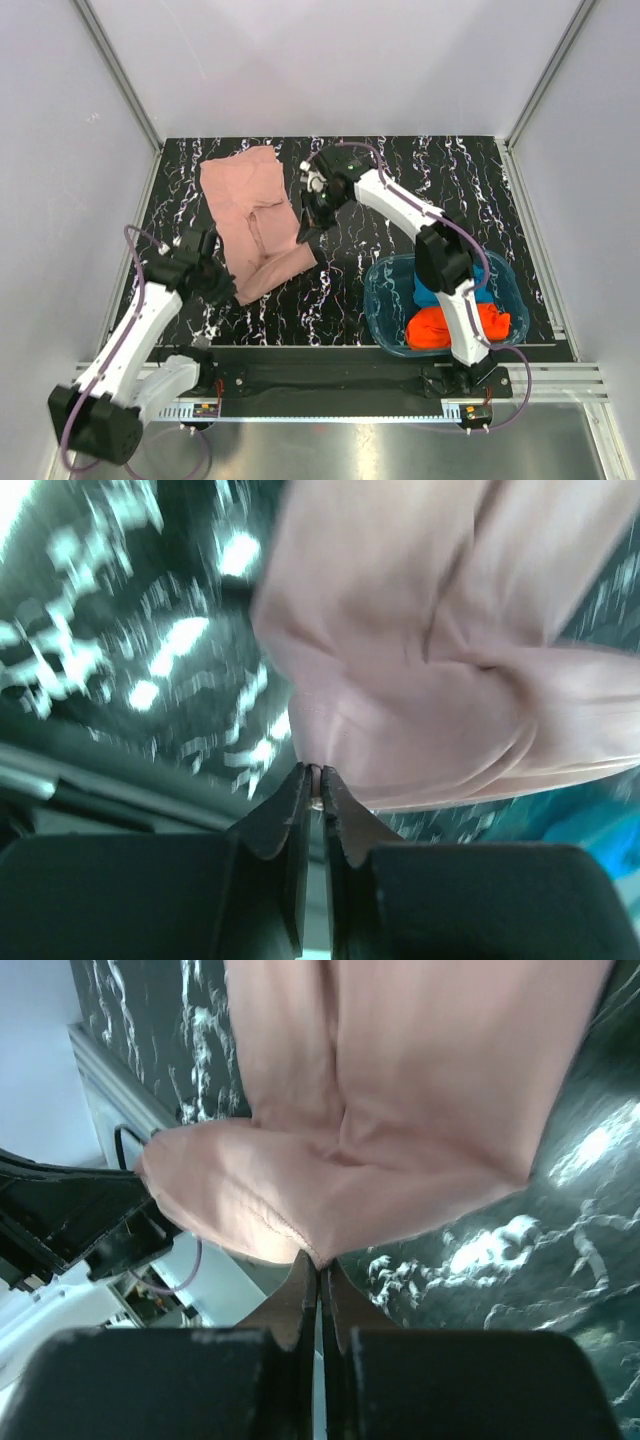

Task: Fold and stack the t-shirts
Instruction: Fold the tshirt

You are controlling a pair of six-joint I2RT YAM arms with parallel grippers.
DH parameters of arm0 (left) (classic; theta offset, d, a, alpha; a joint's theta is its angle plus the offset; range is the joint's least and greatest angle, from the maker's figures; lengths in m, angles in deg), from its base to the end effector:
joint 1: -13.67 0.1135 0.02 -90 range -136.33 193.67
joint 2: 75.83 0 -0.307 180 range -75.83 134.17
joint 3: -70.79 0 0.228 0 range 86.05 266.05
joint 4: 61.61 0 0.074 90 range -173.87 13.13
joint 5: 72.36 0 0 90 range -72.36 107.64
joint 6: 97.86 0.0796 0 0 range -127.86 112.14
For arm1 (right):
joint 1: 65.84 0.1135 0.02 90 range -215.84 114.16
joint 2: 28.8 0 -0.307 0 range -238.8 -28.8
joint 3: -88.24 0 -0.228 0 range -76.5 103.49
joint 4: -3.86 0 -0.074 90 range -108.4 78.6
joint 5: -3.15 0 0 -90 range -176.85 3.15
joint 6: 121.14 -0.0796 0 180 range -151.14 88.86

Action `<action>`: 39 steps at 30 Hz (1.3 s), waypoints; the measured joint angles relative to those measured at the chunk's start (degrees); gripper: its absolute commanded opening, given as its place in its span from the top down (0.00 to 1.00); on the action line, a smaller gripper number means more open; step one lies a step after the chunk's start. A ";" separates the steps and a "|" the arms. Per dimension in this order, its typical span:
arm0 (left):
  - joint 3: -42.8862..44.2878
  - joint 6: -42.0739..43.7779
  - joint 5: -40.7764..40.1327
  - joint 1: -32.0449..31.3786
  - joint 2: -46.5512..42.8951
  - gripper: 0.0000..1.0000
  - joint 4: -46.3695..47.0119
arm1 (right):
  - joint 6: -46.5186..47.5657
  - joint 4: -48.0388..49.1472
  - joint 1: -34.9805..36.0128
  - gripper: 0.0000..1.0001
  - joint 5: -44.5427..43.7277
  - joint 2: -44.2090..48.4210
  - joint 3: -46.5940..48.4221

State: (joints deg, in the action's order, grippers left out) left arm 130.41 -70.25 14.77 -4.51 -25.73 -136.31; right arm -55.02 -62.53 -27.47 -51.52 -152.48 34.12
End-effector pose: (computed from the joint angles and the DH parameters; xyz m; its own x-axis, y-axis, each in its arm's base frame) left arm 0.1080 -0.0313 0.2474 -0.6581 -0.7154 -0.2348 -0.6290 0.6937 -0.3509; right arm 0.3466 0.3332 0.2526 -0.9303 -0.3153 -0.1874 -0.3578 0.6682 0.6523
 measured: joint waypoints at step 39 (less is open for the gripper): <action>29.83 26.14 8.92 24.52 47.34 0.60 18.82 | -8.59 14.14 -7.74 0.63 9.42 -35.69 37.24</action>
State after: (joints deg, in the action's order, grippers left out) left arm 160.24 -44.11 23.68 20.02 21.62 -117.49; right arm -63.61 -48.39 -35.20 -42.10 -188.17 71.37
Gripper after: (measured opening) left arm 0.335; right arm 0.287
